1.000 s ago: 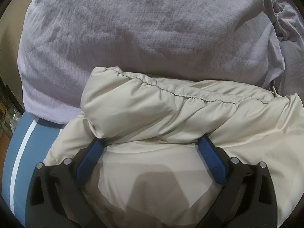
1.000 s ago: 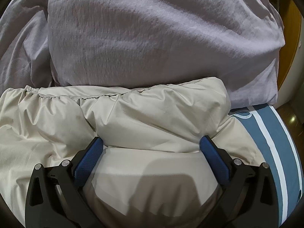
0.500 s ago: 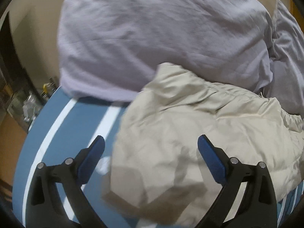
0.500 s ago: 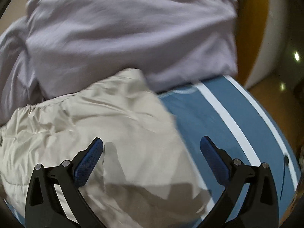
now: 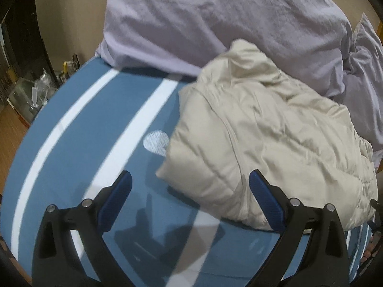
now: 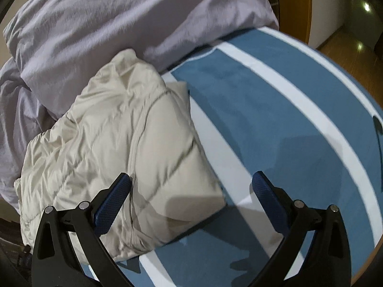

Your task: Fold large clothes

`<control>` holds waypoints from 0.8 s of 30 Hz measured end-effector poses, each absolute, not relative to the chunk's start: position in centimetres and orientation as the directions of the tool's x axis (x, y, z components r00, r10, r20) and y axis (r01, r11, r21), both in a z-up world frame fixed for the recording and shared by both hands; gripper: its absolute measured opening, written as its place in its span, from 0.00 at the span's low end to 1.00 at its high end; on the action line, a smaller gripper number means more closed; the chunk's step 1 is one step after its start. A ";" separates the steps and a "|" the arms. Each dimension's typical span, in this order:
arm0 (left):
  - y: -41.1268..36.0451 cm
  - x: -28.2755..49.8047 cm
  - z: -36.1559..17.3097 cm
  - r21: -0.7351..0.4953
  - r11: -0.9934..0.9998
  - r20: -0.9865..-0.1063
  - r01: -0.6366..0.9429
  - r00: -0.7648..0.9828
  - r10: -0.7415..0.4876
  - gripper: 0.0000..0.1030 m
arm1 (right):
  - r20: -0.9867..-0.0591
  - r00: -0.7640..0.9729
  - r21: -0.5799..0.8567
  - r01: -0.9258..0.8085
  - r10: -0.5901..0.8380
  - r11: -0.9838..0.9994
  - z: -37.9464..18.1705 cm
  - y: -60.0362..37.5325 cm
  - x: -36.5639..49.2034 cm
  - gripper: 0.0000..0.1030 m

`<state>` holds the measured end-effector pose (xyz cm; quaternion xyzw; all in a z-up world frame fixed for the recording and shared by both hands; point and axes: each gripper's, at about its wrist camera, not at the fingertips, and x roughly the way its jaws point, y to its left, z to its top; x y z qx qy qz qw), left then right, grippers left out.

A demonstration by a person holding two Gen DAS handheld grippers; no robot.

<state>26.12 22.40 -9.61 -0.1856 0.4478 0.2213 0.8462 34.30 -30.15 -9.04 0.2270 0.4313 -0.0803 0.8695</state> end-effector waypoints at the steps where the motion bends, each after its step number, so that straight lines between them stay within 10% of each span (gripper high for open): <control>1: 22.3 26.3 -9.9 -0.125 0.830 -0.845 -0.543 0.497 0.197 0.95 | -0.787 0.613 0.338 0.336 0.069 0.879 -9.2 -30.1 34.2 0.99; 7: 22.1 27.2 -11.0 -0.171 0.807 -0.864 -0.565 0.480 0.153 0.94 | -0.778 0.609 0.426 0.329 0.155 0.843 -10.1 -29.9 34.1 0.88; 24: 22.0 27.0 -9.4 -0.313 0.755 -0.820 -0.576 0.565 0.091 0.32 | -0.716 0.672 0.467 0.255 0.192 0.847 -8.9 -28.6 33.1 0.34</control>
